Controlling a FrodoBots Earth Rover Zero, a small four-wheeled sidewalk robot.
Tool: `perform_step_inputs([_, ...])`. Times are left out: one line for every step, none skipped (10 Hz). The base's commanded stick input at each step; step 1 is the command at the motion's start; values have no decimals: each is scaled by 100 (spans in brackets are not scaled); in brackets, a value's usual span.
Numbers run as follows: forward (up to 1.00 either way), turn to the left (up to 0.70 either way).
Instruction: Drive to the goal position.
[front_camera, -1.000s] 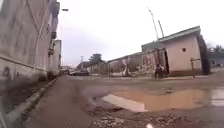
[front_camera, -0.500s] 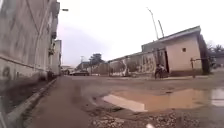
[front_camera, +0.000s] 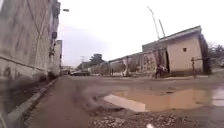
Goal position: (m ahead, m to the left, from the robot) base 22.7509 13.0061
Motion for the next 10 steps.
perform_step_inputs([0, 70])
perform_step_inputs([0, 70])
perform_step_inputs([0, 70])
perform_step_inputs([0, 70])
perform_step_inputs([0, 70])
perform_step_inputs([0, 70])
perform_step_inputs([0, 70])
perform_step_inputs([0, 70])
perform_step_inputs([0, 70])
perform_step_inputs([0, 70])
